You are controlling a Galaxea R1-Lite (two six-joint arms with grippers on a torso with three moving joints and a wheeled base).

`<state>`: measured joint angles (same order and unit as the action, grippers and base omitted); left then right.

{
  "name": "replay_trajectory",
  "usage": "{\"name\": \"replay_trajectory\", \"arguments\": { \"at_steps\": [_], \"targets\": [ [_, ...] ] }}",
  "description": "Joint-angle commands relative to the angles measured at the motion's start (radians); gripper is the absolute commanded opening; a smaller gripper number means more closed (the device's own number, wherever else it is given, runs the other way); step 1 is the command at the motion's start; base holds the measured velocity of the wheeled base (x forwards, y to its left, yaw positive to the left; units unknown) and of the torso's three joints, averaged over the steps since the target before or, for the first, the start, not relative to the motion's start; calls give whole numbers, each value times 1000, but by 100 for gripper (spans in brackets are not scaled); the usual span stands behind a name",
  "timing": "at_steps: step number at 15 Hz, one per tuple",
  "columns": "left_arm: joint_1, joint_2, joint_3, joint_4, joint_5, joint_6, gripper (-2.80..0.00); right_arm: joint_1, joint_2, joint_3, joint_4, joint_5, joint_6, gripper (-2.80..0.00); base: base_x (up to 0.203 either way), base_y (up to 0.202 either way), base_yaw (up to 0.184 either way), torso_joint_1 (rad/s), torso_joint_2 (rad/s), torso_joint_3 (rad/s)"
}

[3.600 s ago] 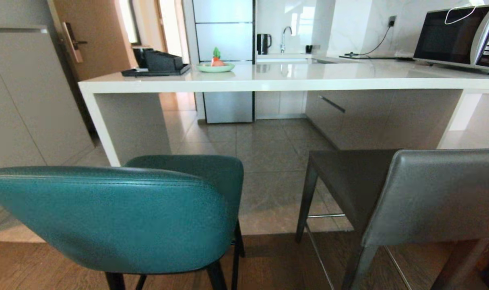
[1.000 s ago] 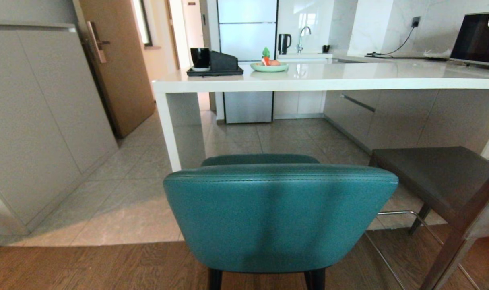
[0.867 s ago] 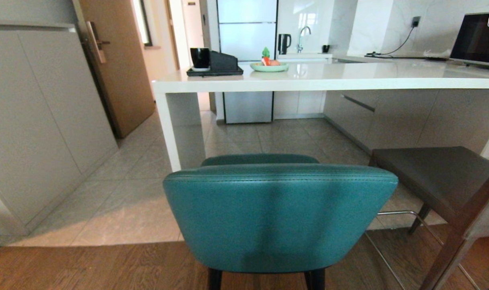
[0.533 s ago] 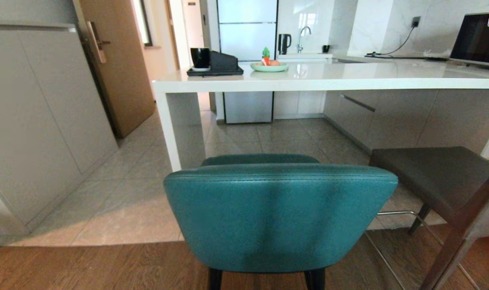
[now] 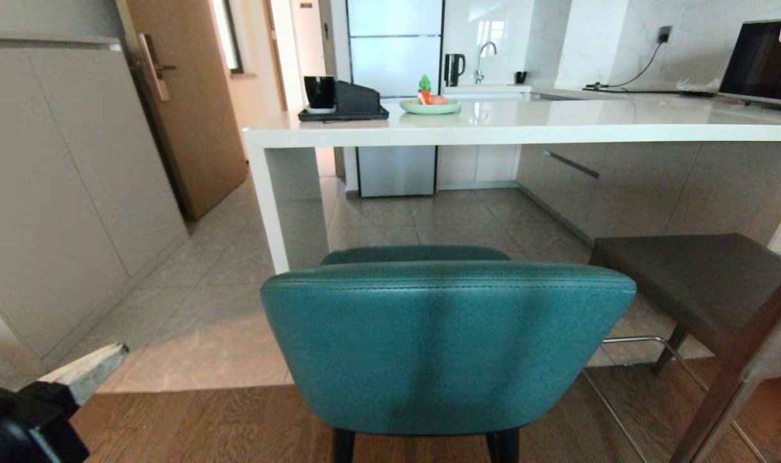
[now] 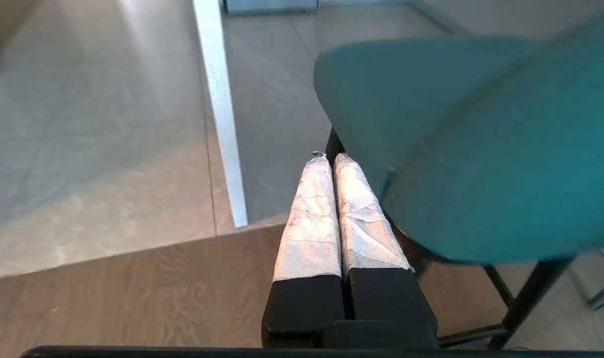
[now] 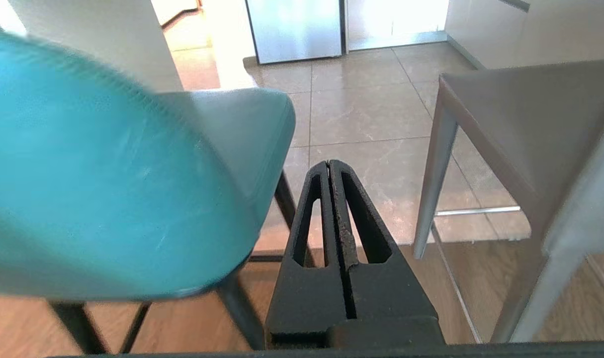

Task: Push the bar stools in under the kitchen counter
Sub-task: Push the blue chair back under the dining table

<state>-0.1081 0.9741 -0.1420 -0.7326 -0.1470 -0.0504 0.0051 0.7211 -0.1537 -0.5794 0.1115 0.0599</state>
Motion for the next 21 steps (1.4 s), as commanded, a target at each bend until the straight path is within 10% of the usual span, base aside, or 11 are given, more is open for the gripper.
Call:
{"name": "replay_trajectory", "arguments": {
  "at_steps": [1,7,21],
  "targets": [
    [-9,367,51,-326,0,-1,-280,2,263,25,-203,7,-17,-280,0,0,0,0,0,0],
    [-54,780,89,-795,45,0,-280,106,610,29,-545,12,-65,-280,0,0,0,0,0,0],
    [-334,884,-91,-797,184,1,-280,292,780,-43,-632,-85,-63,-280,0,0,0,0,0,0]
  ]
}}
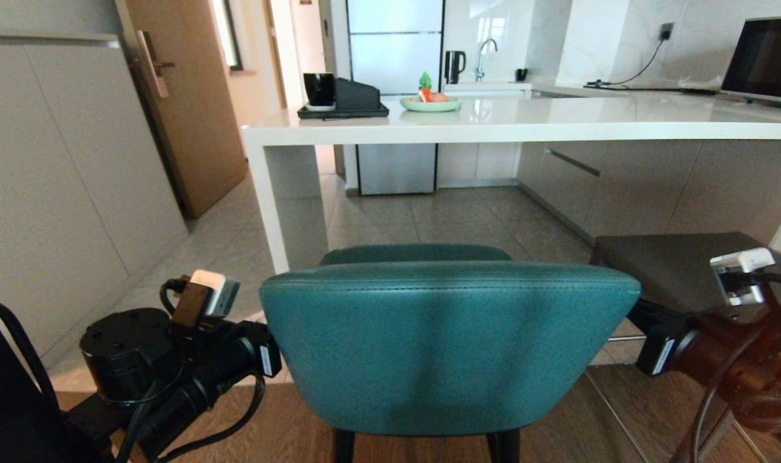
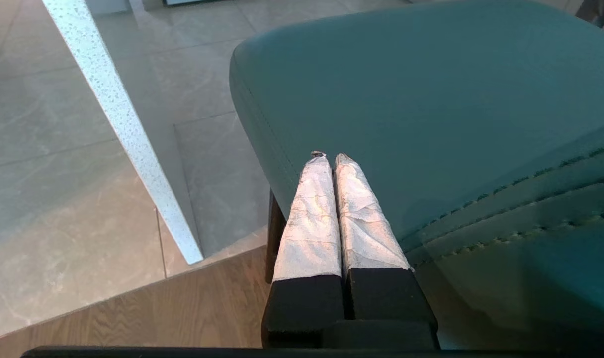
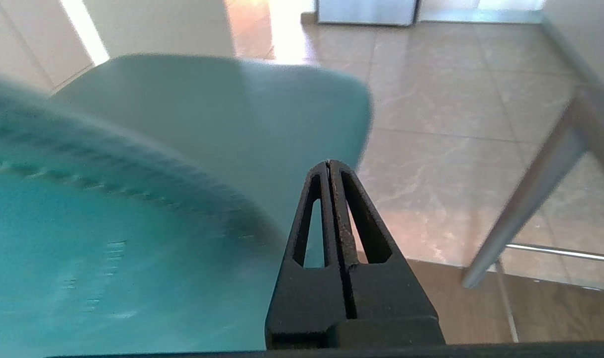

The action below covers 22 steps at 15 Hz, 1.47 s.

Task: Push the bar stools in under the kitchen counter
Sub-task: Push the blue chair back under the dining table

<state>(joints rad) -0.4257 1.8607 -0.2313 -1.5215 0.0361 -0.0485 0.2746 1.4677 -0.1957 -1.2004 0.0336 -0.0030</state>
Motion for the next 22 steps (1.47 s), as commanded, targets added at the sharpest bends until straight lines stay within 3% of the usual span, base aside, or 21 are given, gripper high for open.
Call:
{"name": "replay_trajectory", "arguments": {
  "at_steps": [1,5,13,18,22],
  "targets": [
    [-33,-2,-2,-9,14,-1,-280,37,54,-2,-33,-17,0,-280,0,0,0,0,0,0],
    [-112,7,-27,-9,80,-4,-280,90,136,-3,-127,-72,1,-280,0,0,0,0,0,0],
    [-97,30,-72,-9,87,-1,-280,92,192,-99,-130,-80,0,-280,0,0,0,0,0,0],
    [-99,40,-77,-9,85,-1,-280,102,298,-241,-130,-82,-3,-280,0,0,0,0,0,0],
    [-76,93,-197,-9,87,4,-280,104,324,-263,-130,-83,-3,-280,0,0,0,0,0,0]
  ]
}}
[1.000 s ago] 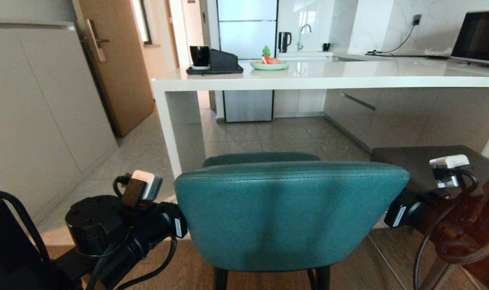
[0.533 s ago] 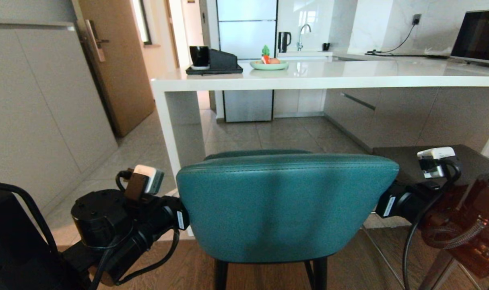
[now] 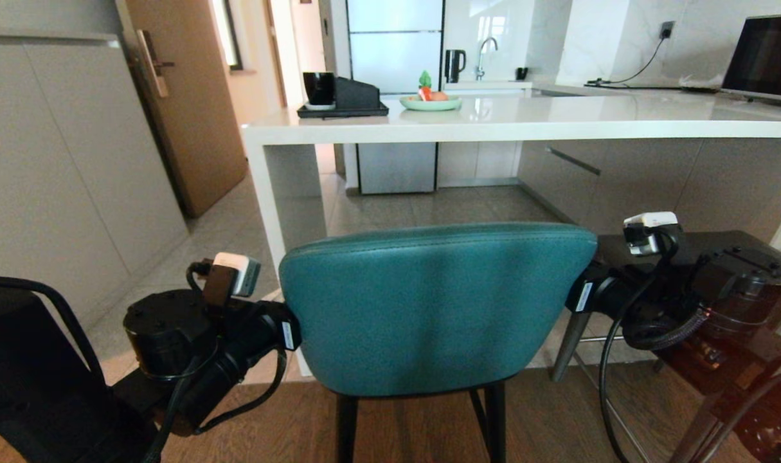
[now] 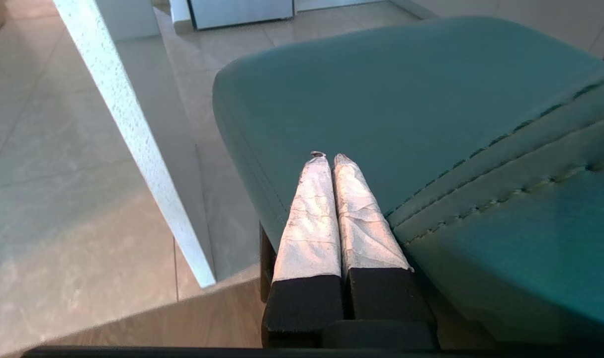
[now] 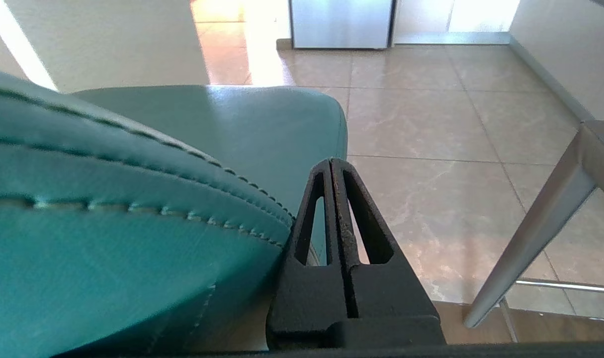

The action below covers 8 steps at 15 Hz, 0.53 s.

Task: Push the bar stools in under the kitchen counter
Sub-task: Push the blue chair back under the dining table

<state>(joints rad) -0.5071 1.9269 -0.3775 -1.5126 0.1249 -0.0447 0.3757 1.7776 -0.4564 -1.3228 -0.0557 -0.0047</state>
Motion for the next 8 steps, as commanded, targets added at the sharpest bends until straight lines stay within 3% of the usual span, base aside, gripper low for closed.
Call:
{"name": "replay_trajectory", "arguments": {
  "at_steps": [1,5,8],
  "targets": [
    [6,29,-84,-8,-2,2,-280,3,14,-2,-7,7,-1,-280,0,0,0,0,0,0],
    [22,50,-223,99,-3,3,-280,8,20,-4,-7,8,-1,-280,0,0,0,0,0,0],
    [33,55,-254,135,-4,5,-280,-3,60,-34,-7,11,-1,-280,0,0,0,0,0,0]
  ]
}}
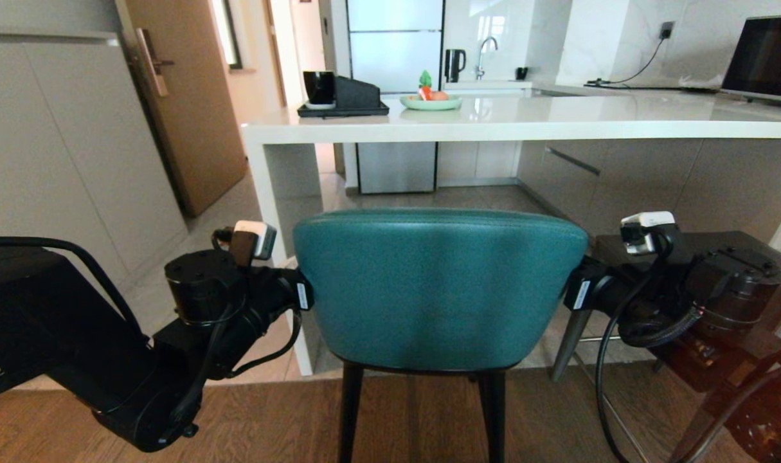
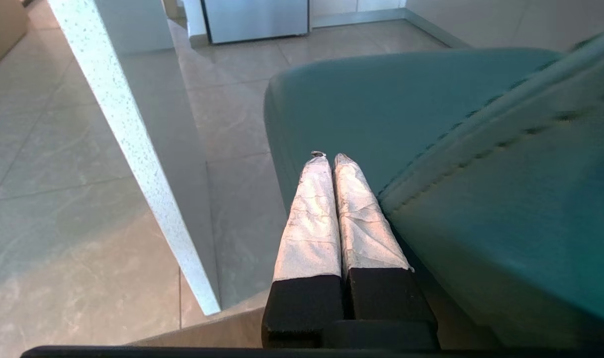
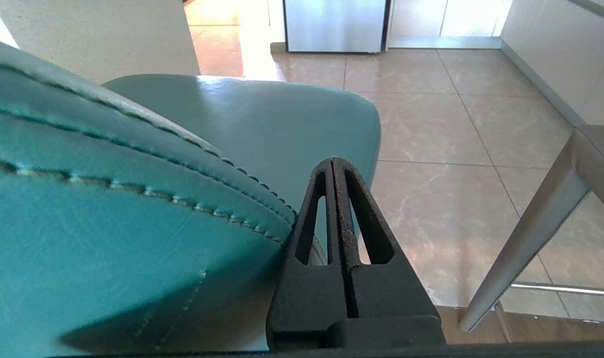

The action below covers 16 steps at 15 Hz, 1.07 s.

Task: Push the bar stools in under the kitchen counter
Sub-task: Push the blue chair back under the dining table

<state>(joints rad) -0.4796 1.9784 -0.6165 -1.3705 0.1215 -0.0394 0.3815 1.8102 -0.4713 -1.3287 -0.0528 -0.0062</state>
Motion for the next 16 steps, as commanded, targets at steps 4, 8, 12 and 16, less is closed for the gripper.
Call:
{"name": "replay_trajectory", "arguments": {
  "at_steps": [4,8,12,16],
  "targets": [
    [36,37,-35,-9,-3,-1,-280,-13,116,-134,0,7,-1,-280,0,0,0,0,0,0],
    [64,68,-66,-12,-6,-1,-280,-18,155,-208,9,5,-4,-280,0,0,0,0,0,0],
    [65,80,-106,-9,-5,2,-280,-31,138,-198,8,4,-14,-280,0,0,0,0,0,0],
    [62,99,-123,-6,-3,59,-280,-33,129,-190,8,4,-15,-280,0,0,0,0,0,0]
  ]
}}
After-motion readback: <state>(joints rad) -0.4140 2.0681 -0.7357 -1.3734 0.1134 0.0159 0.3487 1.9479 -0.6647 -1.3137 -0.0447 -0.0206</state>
